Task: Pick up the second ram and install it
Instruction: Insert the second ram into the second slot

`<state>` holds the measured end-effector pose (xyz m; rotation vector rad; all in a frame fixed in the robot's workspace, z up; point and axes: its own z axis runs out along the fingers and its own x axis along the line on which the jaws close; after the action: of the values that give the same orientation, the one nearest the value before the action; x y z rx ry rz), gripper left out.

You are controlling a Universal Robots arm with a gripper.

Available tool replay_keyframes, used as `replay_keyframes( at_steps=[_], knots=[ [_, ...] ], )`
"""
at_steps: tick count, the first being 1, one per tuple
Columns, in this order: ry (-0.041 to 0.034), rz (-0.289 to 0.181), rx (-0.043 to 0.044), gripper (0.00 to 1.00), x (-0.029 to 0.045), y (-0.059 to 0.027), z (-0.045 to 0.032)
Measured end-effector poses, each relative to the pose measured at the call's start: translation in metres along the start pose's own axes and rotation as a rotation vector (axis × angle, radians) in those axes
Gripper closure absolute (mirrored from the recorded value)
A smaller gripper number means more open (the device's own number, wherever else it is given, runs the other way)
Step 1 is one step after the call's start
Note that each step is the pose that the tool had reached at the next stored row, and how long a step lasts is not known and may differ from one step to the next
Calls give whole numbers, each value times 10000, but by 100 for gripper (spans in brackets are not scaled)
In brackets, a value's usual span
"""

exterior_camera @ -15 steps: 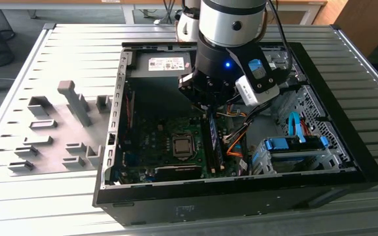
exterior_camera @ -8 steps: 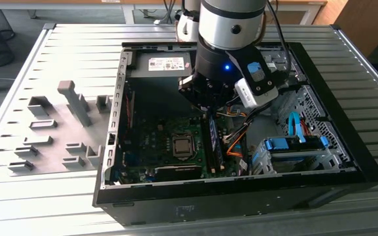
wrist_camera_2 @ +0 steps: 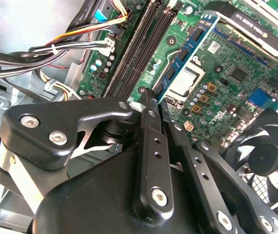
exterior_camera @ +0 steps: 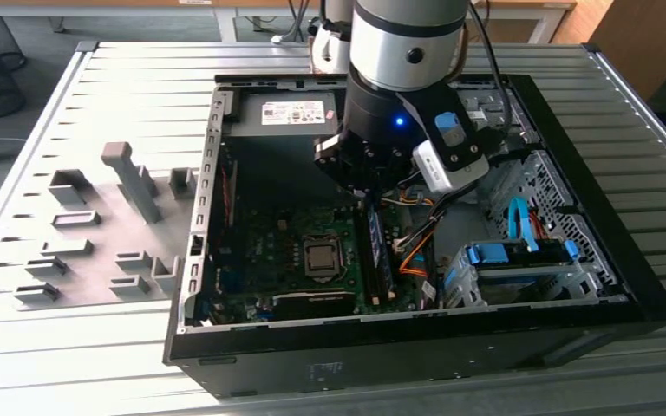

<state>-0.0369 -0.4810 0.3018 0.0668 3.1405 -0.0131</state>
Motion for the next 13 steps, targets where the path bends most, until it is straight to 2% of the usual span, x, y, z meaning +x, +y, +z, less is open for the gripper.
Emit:
replay_keyframes(
  at_steps=[13],
  knots=[
    [0,-147,3,86,0,0,41]
  ],
)
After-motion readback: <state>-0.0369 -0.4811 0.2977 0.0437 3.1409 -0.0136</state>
